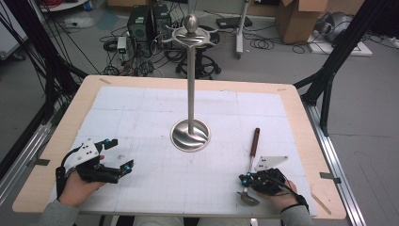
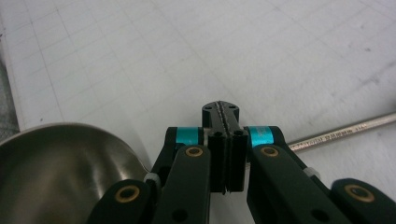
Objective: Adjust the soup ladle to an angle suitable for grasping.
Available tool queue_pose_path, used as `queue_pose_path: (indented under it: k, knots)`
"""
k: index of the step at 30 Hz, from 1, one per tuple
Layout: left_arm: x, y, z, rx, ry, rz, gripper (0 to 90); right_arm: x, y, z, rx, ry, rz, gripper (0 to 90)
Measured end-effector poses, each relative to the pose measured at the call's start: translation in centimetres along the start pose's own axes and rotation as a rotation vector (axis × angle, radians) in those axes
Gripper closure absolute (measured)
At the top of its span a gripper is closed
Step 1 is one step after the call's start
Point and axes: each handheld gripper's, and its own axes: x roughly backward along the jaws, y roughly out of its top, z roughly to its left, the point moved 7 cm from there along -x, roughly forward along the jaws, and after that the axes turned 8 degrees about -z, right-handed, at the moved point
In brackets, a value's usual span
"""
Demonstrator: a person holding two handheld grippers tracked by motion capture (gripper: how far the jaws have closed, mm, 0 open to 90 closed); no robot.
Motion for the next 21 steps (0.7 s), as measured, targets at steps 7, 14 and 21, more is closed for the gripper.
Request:
queue_pose_path:
  k: [7, 14, 21]
  knots:
    - [0.0, 0.0, 0.0, 0.0, 0.0, -0.002, 1.8, 1.6, -1.2, -0.3, -0.013, -0.02, -0.001, 90.0]
    - [-0.1, 0.0, 0.0, -0.004, 0.001, 0.004, 1.8, 2.4, -1.8, -0.7, -0.035, -0.015, -0.014, 90.0]
    - [-0.2, -0.1, 0.0, 0.0, 0.002, 0.004, 1.8, 3.5, -0.8, -1.7, -0.061, -0.052, -0.116, 90.0]
